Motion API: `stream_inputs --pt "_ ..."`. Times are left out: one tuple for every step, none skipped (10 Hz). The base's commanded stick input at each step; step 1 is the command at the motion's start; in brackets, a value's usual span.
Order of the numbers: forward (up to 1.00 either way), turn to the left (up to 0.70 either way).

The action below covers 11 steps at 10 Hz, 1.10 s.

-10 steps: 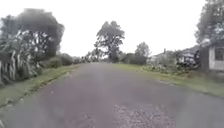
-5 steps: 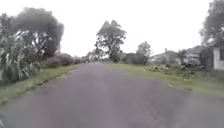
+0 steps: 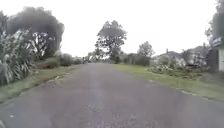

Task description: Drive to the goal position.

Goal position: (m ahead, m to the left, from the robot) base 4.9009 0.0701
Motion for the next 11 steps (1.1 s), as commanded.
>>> stream_inputs --pt "1.0 0.0" --pt "1.0 0.0" --pt "1.0 0.0" --pt "1.0 0.0" --pt "1.0 0.0" --pt "1.0 0.0" --pt "1.0 0.0" --pt "1.0 0.0" --pt "1.0 0.0" --pt "1.0 0.0" --pt "1.0 0.0"
